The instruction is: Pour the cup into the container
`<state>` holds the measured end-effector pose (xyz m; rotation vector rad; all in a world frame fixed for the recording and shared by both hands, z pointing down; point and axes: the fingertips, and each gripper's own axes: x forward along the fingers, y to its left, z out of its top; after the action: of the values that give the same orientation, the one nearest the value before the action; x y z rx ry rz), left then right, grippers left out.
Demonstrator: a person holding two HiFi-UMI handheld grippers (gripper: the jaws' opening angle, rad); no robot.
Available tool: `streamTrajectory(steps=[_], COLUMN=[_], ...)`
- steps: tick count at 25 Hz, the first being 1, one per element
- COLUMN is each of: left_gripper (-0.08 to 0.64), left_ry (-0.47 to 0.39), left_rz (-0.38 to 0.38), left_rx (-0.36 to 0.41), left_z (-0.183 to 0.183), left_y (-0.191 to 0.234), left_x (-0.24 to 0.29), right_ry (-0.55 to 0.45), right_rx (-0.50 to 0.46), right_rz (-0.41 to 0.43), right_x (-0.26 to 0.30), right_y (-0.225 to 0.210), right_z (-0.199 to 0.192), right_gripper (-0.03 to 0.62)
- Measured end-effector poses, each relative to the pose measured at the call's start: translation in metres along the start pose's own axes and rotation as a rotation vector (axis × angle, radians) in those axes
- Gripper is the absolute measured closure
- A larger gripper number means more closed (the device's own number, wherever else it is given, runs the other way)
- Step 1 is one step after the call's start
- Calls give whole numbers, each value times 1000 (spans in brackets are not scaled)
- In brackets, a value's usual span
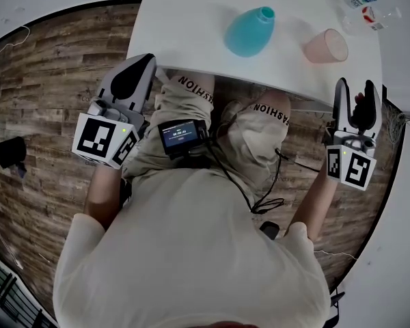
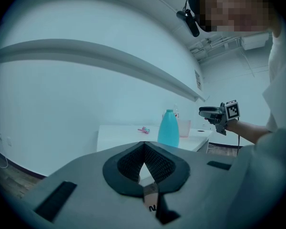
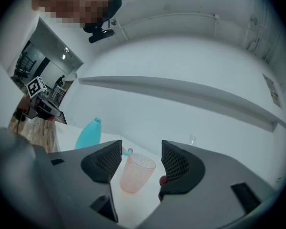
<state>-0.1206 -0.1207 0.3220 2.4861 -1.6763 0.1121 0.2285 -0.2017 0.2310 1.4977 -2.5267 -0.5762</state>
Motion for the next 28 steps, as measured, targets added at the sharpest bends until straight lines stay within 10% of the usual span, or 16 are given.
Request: streamTrajectory(steps=[28], left_gripper=[551], left_ry=[77], left_rz=[-76], left_rx=[43], left_z=[-70], left_y=[-29], left_x=[18], right_ry=[25], right_rx=[28], right_rz=[-19], right_x=[-52], right_y=[74], right_z=[-51], right_gripper=[430])
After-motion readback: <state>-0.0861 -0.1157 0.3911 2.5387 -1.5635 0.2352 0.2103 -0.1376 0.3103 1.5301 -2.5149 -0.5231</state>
